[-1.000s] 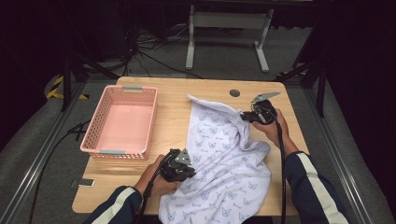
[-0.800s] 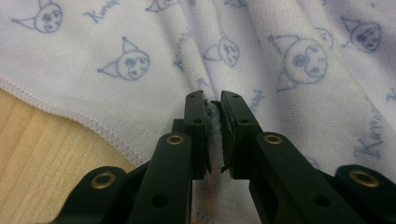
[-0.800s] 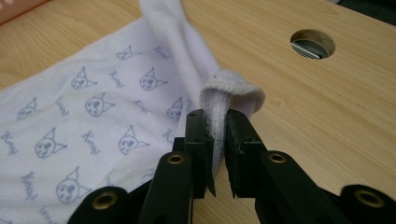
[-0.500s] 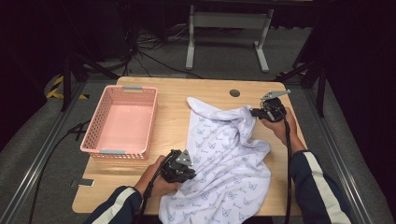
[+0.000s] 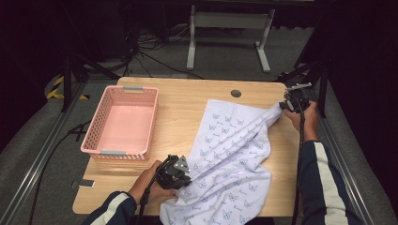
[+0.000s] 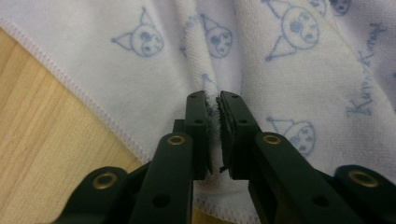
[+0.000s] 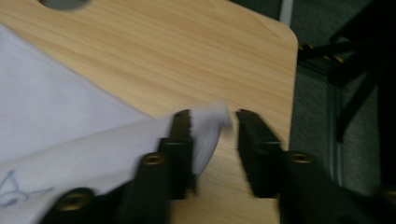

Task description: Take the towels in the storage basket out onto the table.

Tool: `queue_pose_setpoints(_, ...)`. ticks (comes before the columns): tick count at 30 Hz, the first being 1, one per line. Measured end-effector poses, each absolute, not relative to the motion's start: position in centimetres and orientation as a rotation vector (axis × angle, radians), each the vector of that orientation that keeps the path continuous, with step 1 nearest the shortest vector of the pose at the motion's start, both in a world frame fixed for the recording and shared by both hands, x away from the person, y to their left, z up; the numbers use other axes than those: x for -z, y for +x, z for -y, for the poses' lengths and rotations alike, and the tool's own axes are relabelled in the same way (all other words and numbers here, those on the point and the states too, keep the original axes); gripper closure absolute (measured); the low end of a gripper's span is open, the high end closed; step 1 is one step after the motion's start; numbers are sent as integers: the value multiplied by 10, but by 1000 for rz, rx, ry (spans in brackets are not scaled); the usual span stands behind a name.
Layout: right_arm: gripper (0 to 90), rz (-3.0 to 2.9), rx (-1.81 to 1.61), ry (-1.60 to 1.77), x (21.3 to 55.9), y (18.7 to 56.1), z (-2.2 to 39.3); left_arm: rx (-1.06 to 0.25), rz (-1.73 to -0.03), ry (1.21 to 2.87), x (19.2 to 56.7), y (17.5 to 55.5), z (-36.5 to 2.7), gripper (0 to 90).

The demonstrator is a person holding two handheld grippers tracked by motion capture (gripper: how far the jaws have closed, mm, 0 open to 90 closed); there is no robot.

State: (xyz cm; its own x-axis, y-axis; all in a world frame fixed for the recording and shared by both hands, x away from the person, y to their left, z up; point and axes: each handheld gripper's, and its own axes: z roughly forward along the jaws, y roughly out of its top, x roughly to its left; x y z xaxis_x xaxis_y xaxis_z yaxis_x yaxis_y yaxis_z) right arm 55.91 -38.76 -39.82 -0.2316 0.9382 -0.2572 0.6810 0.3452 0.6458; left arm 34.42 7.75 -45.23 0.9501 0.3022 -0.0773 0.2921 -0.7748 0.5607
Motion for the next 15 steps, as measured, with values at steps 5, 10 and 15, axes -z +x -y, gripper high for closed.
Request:
queue_pose_setpoints(5, 488, -2054, -716, 1386, 395, 536, 385, -100, -410, 2386, 442, 349, -66, 630)
queue_pose_setpoints(10, 484, -2194, -882, 1235, 388, 497, 362, -152, -479, 2329, 434, 376, -41, 552)
queue_pose_setpoints(15, 462, -2339, -930, 1101, 395, 457, 336, -206, -529, 2286, 433, 407, -19, 537)
